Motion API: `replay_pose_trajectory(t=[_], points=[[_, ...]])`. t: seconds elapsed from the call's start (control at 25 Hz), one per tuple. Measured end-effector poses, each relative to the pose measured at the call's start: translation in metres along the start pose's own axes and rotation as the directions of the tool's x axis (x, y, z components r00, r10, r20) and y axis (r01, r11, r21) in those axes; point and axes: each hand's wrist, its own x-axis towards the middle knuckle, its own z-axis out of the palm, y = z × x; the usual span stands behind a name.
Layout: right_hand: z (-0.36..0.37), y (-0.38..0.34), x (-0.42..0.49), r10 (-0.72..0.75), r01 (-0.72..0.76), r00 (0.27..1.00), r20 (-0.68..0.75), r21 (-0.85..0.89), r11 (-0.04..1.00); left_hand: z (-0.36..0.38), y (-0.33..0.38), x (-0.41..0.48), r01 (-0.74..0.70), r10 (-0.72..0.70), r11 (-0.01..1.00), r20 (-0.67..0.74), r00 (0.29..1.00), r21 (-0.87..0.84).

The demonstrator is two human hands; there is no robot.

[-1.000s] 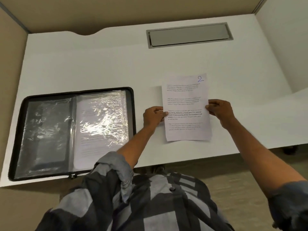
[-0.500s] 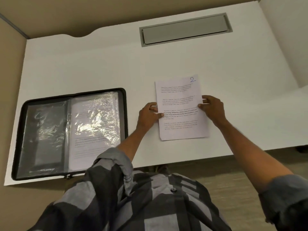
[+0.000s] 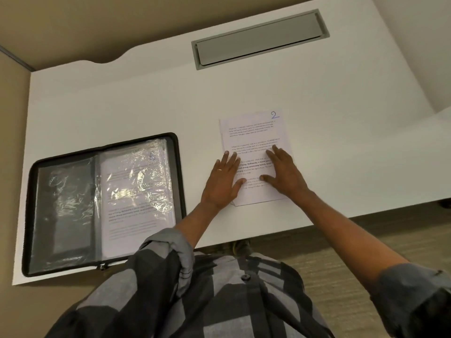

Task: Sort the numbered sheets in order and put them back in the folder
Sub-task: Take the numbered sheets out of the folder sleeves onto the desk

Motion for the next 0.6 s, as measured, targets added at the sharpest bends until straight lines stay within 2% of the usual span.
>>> replay_pose_trajectory(t=[0.08,0.2,0.36,0.52,0.6], points=[[0.006,-0.002,-0.002,-0.014,0.015,1.000,0.020,-0.038,0.999,0.005,-0.002,-0.001,0.038,-0.041,0.999,0.103,0.994,0.027],[0.008,-0.005,-0.002,-0.020,0.022,1.000,0.024,-0.078,0.997,0.006,-0.005,0.000,0.081,-0.081,0.997,0.176,0.981,0.006],[0.008,-0.012,0.000,-0.028,0.027,1.000,-0.002,-0.151,0.988,0.000,-0.004,0.000,0.102,-0.098,0.994,0.118,0.988,-0.026],[0.026,-0.051,-0.002,-0.089,0.080,0.995,-0.039,-0.196,0.977,-0.011,-0.021,-0.018,0.103,-0.098,0.991,0.064,0.993,-0.086],[0.045,-0.083,-0.004,-0.128,0.118,0.991,-0.037,-0.204,0.972,-0.020,-0.040,-0.034,0.108,-0.106,0.993,0.028,0.994,-0.057]])
